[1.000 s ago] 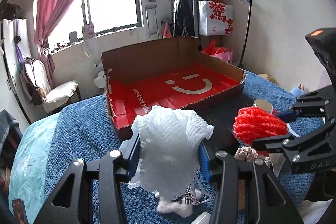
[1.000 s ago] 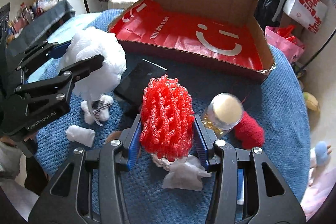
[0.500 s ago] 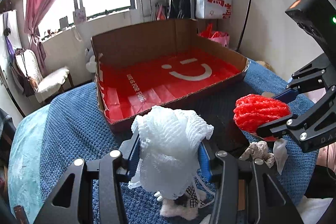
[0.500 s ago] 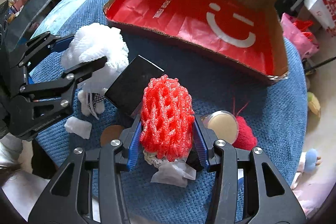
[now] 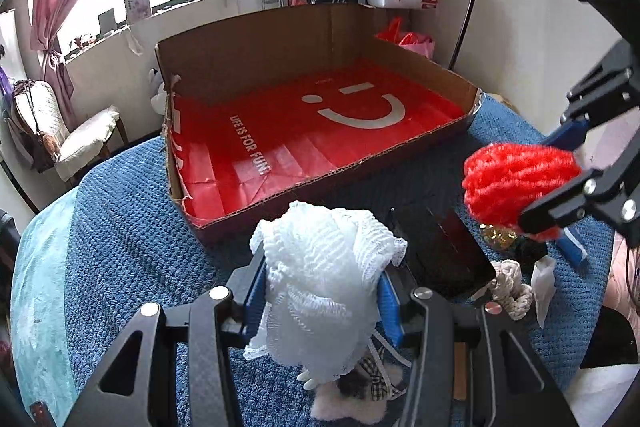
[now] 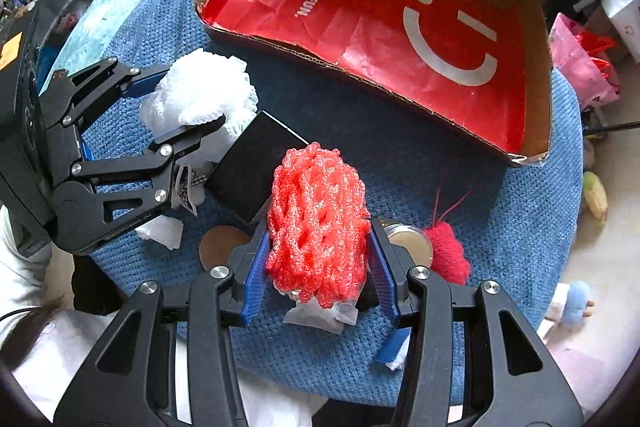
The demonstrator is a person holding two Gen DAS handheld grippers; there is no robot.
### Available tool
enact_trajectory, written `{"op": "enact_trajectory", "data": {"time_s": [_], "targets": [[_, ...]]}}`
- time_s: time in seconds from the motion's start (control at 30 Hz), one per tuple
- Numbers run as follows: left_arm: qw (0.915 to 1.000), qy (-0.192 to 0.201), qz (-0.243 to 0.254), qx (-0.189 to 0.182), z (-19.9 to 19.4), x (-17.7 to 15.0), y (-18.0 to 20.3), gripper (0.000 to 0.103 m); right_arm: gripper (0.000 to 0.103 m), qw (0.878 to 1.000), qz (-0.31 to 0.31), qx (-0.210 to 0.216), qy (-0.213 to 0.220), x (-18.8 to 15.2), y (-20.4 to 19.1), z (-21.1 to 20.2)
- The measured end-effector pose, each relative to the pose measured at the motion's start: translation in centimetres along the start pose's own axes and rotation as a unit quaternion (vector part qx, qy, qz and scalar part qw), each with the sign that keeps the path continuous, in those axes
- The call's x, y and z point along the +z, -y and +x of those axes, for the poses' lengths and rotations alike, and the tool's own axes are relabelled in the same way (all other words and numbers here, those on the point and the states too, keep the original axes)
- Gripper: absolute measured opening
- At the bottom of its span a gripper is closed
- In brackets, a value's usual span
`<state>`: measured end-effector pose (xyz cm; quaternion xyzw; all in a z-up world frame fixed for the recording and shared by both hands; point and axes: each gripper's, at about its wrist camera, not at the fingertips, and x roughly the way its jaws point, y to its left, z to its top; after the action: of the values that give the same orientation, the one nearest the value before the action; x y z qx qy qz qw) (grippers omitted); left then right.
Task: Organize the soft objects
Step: 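Carry the bath puff and red net with both tools into the cardboard box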
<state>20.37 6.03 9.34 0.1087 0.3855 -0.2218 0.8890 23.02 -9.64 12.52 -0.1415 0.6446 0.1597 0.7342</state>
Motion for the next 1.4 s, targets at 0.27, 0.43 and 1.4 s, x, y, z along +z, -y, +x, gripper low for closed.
{"op": "enact_trajectory", "data": {"time_s": [0.27,0.43,1.4], "targets": [[0.9998,-0.018,0.003,-0.003,0.9,0.5,-0.2,0.05,0.044,0.999,0.002,-0.001,-0.05,2.7,1.7,1.6],[0.9996,-0.027,0.003,-0.003,1.3,1.0,-0.3,0.05,0.045,0.998,0.006,0.009,-0.064,3.8,2.9,2.9],[0.9996,-0.017,0.007,0.022,5.7,13.6,-3.2,0.05,0.045,0.995,0.047,0.072,0.046,13.3,12.6,2.5]]}}
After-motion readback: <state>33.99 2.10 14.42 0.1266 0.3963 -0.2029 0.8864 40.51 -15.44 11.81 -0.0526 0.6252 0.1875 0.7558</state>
